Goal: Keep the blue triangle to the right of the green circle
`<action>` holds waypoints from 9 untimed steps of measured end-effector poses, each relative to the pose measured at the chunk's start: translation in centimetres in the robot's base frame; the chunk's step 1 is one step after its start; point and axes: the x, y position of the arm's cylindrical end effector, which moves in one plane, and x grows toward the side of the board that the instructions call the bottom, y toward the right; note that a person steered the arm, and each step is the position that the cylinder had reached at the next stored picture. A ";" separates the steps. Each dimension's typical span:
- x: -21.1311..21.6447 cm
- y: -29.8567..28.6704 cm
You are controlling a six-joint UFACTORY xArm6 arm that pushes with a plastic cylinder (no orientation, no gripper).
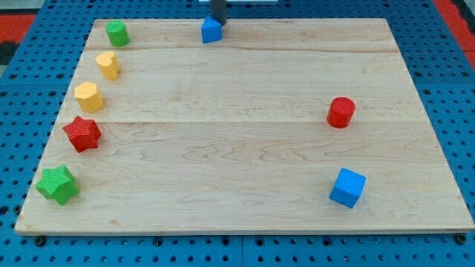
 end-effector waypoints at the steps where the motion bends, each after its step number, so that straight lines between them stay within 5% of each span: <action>1: 0.7 -0.7; 3: 5.0 -12.1; 5: 4.8 -1.5; 7: 4.4 1.0; 9: 13.4 3.4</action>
